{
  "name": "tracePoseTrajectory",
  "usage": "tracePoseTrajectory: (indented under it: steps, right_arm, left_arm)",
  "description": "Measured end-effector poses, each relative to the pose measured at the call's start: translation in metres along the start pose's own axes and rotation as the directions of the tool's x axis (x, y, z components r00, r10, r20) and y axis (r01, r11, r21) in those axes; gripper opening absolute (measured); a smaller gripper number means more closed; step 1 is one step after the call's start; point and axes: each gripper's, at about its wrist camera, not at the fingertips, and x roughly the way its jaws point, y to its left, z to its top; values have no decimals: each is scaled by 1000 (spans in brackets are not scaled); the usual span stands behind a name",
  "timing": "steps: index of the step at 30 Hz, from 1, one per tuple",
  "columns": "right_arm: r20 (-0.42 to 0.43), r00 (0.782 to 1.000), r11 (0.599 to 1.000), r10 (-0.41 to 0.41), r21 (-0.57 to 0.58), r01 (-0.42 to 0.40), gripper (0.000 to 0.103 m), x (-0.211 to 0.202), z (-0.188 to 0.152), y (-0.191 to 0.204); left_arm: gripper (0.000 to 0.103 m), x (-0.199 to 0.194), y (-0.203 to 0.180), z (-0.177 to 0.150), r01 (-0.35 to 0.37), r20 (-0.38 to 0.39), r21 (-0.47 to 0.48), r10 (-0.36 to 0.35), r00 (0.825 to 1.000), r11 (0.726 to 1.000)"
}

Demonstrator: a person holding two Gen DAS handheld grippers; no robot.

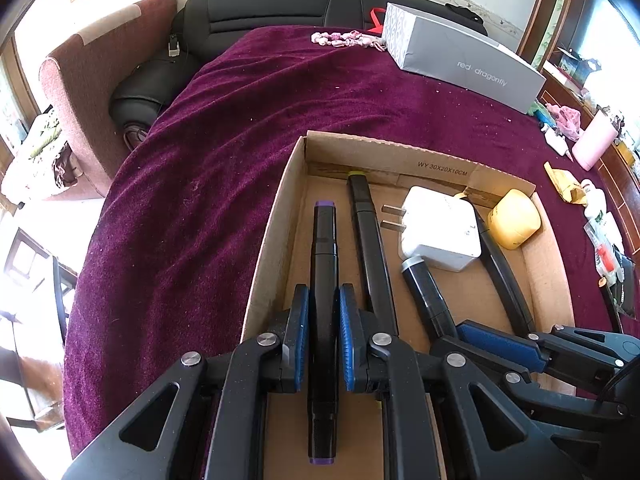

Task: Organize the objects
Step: 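Lower the markers into the tray and open both grippers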

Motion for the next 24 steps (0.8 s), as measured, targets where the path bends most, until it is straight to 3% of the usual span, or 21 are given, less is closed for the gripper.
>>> tracePoseTrajectory:
  steps: [8,13,24]
  right_arm:
    - [27,999,998,38,42,-39,25,-8,-3,-3]
    - [48,998,998,46,49,-49,36,-19,-7,-4]
    - [99,991,994,89,59,-95,49,-54,-26,-13]
  left_arm:
    - [16,-8,1,-2,3,-1,-14,-3,1000,1000]
    - [26,-23,-3,-4,-19,26,4,19,999,1000]
    - [27,-69,-35,-20,-29,85,87,22,996,996]
